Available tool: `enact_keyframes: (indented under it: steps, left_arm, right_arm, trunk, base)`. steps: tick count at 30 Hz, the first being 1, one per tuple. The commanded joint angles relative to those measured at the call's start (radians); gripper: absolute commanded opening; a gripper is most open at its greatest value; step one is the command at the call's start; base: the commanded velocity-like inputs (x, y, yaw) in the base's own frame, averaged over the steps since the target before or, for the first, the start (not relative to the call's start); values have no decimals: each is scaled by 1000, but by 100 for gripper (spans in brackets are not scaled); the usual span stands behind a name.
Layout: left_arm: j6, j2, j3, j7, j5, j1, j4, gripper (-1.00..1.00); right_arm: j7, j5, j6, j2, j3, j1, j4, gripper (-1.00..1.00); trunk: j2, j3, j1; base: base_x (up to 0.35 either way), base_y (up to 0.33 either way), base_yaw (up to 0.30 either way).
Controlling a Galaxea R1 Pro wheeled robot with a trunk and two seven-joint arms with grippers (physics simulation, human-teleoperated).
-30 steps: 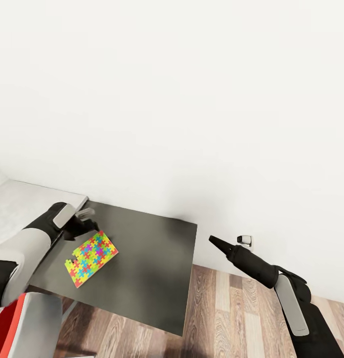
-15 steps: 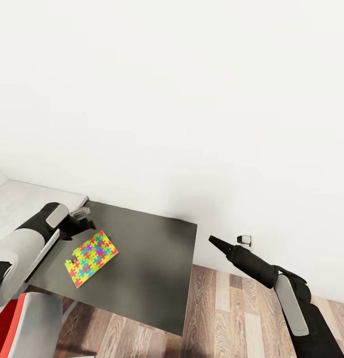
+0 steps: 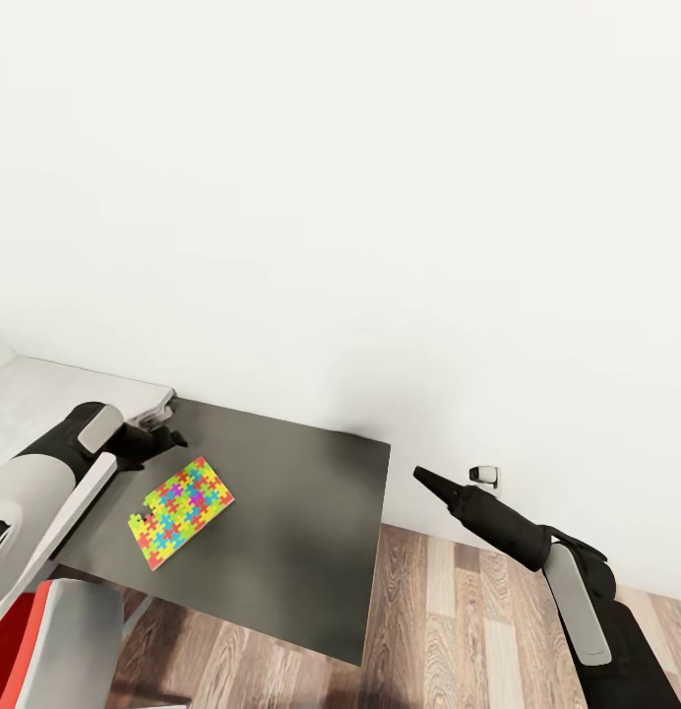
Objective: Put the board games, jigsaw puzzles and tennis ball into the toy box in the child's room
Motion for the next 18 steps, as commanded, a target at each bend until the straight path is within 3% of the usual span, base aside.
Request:
enact_keyframes:
  steps: [1, 18]
  left_arm:
    - [0, 1, -6, 5, 11, 0, -1, 100]
    - [-4, 2, -5, -34, 14, 1, 4, 100]
  right_arm:
    - [1, -4, 5, 0, -1, -1, 0, 100]
    - [1, -7, 9, 0, -2, -1, 0, 100]
  trunk:
    - [-2, -2, 1]
    - [-2, -4, 1]
  base:
    - [0, 0, 0]
    - [0, 0, 0]
